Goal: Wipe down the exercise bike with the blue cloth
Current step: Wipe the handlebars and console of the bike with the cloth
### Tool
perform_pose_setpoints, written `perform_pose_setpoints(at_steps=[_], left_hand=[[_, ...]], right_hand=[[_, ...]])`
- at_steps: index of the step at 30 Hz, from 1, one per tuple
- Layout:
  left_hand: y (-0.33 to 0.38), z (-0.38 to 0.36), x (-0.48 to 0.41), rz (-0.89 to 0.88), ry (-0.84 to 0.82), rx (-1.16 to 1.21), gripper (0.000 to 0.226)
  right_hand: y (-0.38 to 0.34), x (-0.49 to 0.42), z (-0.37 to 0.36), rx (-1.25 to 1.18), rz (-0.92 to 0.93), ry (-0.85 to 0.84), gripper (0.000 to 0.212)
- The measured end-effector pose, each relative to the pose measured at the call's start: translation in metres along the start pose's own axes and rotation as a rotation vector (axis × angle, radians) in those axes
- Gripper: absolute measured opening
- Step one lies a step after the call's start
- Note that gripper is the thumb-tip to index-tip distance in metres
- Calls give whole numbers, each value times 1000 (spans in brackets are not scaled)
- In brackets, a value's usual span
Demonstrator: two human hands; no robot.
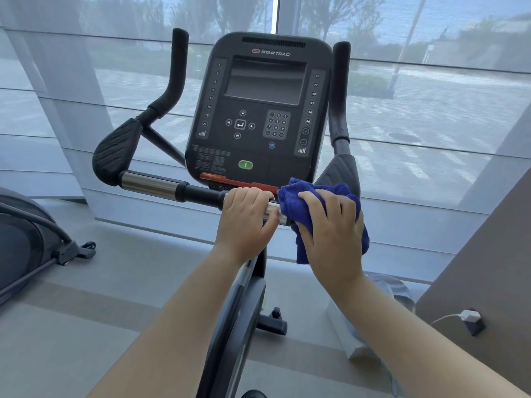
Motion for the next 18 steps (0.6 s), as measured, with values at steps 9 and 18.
perform_pose_setpoints(at_steps=[9, 18], left_hand=[[3, 6, 1, -17, -72, 38, 34], [1, 4, 1, -3, -91, 4, 38]], right_hand=[[-7, -6, -6, 77, 102, 92, 37], [2, -38, -17, 26, 85, 27, 32]])
Point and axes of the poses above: each hand's wrist, its own x-axis away from the middle knuckle, its own z-axis out of the back of the hand, y = z × x, the point moved 7 cm from there along -x, towards the middle knuckle, and after that the axes turned 13 degrees about x, right-handed, at the moved point
